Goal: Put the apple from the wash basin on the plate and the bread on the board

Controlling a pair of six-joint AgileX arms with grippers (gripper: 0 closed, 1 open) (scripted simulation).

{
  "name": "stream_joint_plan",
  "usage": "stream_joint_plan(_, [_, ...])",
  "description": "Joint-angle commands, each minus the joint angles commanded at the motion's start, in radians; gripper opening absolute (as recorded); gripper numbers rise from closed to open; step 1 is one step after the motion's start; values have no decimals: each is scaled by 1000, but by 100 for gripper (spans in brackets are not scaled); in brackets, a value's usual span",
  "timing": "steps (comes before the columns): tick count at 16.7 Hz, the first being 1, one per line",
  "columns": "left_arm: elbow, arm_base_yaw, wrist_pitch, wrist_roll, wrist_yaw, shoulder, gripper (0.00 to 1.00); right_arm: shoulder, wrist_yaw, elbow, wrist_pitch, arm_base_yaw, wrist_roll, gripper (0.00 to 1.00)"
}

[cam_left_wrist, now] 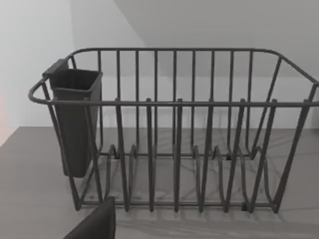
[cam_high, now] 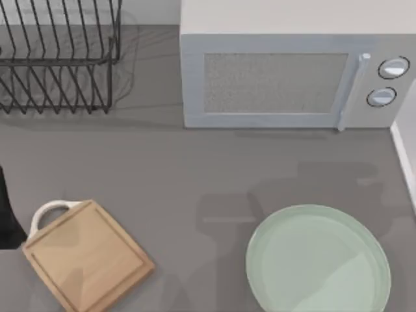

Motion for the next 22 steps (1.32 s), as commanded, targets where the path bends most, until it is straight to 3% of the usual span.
stream_joint_plan(5, [0,0,0,0,0,0,100,404,3,301,-191,-63,-53,100])
stream_joint_plan(9, [0,0,0,0,0,0,100,560,4,420,-268,-89,-74,100])
stream_joint_plan(17, [0,0,0,0,0,0,100,583,5,421,-258,-86,-75,100])
stream_joint_plan(22, [0,0,0,0,0,0,100,692,6,347,-73,-88,-73,100])
